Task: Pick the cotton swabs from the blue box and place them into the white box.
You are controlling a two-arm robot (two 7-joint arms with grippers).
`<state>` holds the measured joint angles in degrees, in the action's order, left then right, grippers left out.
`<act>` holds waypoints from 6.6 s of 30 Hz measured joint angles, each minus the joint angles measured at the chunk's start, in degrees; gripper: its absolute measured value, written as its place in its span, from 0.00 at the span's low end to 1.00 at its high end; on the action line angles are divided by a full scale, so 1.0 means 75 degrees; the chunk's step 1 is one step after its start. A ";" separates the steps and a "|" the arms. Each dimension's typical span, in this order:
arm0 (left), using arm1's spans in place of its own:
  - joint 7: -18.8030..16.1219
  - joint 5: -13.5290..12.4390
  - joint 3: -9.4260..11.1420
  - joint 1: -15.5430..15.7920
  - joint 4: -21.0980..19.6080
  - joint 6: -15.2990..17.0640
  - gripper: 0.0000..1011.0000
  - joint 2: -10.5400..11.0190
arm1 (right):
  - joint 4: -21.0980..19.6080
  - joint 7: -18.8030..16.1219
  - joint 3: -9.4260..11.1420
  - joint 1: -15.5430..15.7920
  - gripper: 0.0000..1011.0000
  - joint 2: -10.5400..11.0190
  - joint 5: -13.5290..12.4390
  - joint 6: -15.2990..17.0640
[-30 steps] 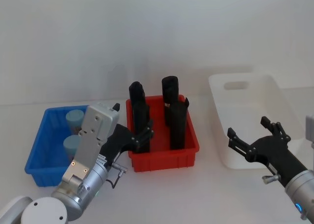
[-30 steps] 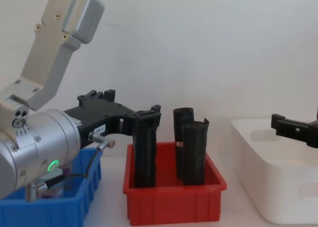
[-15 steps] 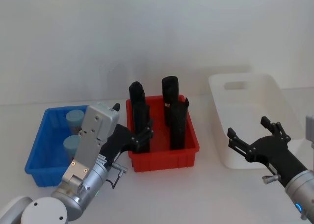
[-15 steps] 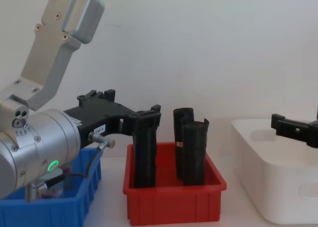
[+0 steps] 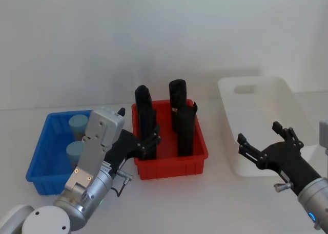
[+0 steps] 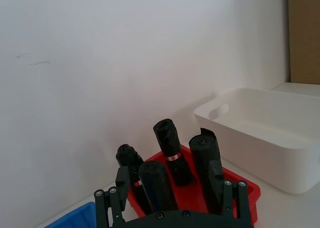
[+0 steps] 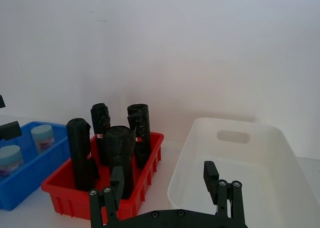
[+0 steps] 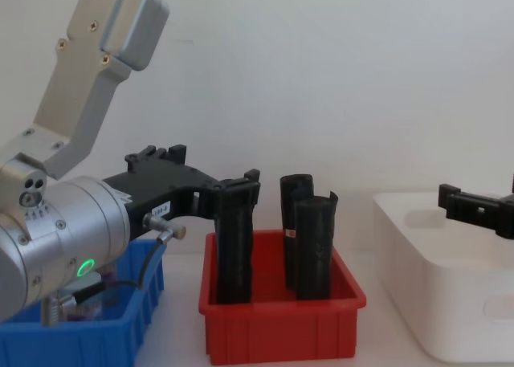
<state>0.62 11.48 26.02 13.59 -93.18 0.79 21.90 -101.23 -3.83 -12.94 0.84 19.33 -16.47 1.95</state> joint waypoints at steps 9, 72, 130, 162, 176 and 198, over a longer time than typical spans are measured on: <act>0.0000 0.0000 0.0000 0.0000 0.0000 0.0000 0.99 -0.0001 | 0.0000 0.0000 0.0000 0.0000 0.99 0.0000 0.0000 0.0000; 0.0531 0.1247 -0.1108 0.0684 0.2528 0.0622 0.99 0.0312 | 0.0000 0.0001 0.0001 0.0000 0.99 0.0000 0.0000 -0.0001; 0.1406 0.0981 -0.1241 0.1446 0.4150 0.0447 0.66 -0.0013 | -0.0001 0.0000 0.0000 0.0000 0.99 0.0000 0.0000 0.0000; 0.2419 0.0944 -0.1549 0.1105 0.1339 0.1649 0.66 0.0522 | 0.0000 0.0000 0.0000 0.0000 0.99 0.0000 0.0000 -0.0001; 0.3689 0.1241 -0.1562 0.1362 0.0762 0.2041 0.66 0.0570 | 0.0000 0.0000 0.0000 0.0000 0.99 0.0000 0.0000 -0.0001; 0.4828 0.1564 -0.1457 0.1716 0.0489 0.2340 0.66 0.0453 | -0.0001 0.0000 0.0000 0.0000 0.99 0.0000 0.0000 -0.0001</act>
<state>36.83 23.21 15.10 26.46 -89.51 18.34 25.29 -101.23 -3.82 -12.94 0.84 19.33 -16.47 1.95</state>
